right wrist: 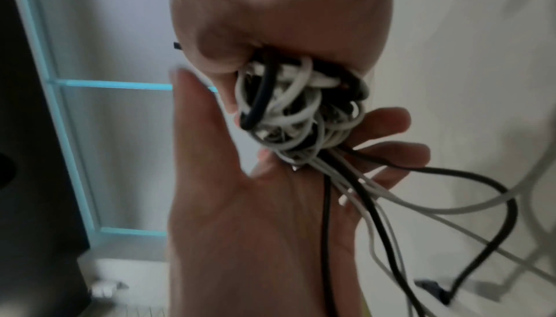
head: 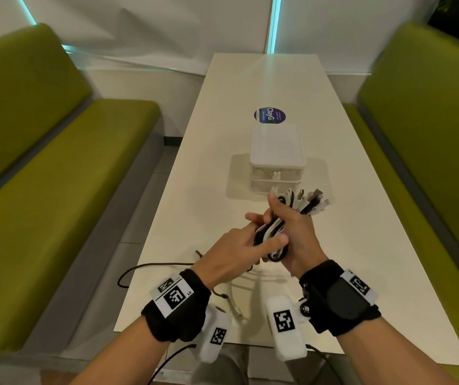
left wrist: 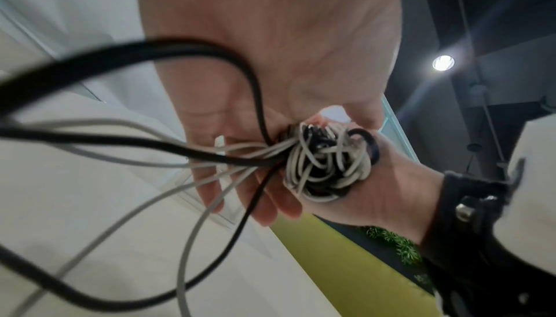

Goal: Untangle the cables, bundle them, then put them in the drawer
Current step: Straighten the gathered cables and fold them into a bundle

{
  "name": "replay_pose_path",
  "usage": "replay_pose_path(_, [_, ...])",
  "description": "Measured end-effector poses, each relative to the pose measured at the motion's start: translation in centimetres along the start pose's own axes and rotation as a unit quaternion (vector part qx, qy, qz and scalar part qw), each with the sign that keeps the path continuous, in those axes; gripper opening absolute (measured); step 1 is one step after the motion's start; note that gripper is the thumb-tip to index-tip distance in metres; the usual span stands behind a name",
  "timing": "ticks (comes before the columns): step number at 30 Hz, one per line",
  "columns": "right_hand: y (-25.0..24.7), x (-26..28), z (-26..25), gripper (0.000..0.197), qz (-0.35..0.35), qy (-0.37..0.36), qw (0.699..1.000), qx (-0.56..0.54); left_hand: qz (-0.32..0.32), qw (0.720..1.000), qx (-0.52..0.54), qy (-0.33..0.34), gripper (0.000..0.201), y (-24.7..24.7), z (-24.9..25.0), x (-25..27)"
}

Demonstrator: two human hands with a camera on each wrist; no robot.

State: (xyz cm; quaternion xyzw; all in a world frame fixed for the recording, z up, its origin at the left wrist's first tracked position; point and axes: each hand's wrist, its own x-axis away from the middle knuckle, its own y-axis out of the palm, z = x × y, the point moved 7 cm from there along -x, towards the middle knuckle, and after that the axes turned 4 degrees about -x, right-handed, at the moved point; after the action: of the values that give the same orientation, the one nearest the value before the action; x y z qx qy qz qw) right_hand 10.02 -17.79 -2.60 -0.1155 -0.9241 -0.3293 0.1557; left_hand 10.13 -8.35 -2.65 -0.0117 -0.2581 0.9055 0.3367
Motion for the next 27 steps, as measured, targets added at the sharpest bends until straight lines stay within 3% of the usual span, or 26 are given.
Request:
replay_pose_path(5, [-0.8, -0.1, -0.2, 0.039, 0.043, -0.042, 0.998, 0.013, -0.004, 1.000, 0.011, -0.001, 0.059, 0.0, 0.0, -0.1])
replay_pose_path(10, [-0.7, 0.1, -0.2, 0.030, 0.057, -0.089, 0.994, 0.037, -0.078, 0.994, -0.074, -0.014, 0.070, 0.7, 0.3, -0.2])
replay_pose_path(13, [-0.2, 0.3, -0.3, 0.031, 0.033, -0.114, 0.989, 0.089, -0.098, 0.992, -0.077, -0.033, 0.044, 0.5, 0.5, -0.4])
replay_pose_path(16, [0.0, 0.7, 0.0, 0.028, -0.001, -0.108, 0.989, 0.103, -0.120, 0.991, -0.021, -0.054, 0.031, 0.9, 0.1, -0.1])
replay_pose_path(21, [0.4, 0.9, 0.6, 0.041, -0.040, -0.065, 0.996, 0.053, -0.065, 0.995, 0.045, -0.059, 0.019, 1.1, -0.4, 0.0])
replay_pose_path(27, [0.5, 0.7, 0.1, 0.048, -0.019, -0.050, 0.995, 0.087, -0.011, 0.996, 0.067, -0.049, 0.019, 1.0, -0.4, -0.2])
